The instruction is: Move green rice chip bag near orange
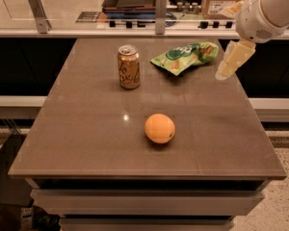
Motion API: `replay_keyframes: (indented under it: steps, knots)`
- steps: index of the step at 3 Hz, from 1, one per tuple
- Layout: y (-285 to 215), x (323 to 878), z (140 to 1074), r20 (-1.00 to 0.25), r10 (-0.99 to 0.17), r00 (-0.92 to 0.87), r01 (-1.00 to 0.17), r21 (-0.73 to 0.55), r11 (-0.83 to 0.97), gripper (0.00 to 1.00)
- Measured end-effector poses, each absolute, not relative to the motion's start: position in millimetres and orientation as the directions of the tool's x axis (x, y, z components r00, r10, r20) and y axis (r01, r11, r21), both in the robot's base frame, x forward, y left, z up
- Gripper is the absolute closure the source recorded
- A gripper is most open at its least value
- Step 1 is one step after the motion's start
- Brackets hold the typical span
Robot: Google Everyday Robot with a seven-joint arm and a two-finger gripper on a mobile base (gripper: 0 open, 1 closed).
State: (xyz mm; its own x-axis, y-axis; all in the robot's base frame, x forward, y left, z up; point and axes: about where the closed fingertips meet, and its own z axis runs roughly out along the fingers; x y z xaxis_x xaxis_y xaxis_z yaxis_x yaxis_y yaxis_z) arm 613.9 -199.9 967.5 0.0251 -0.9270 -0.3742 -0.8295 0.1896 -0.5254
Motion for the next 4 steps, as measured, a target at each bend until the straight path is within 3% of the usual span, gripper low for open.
replay_keyframes:
  steps: [1, 4]
  knots:
    - [-208.8, 646.6, 972.9, -0.429, -0.899, 0.087, -0.808, -0.558, 0.188, 0.0]
    - [-223.5, 676.8, 942.7, -0.498, -0.867, 0.036, -0.769, -0.568, 0.294, 0.0]
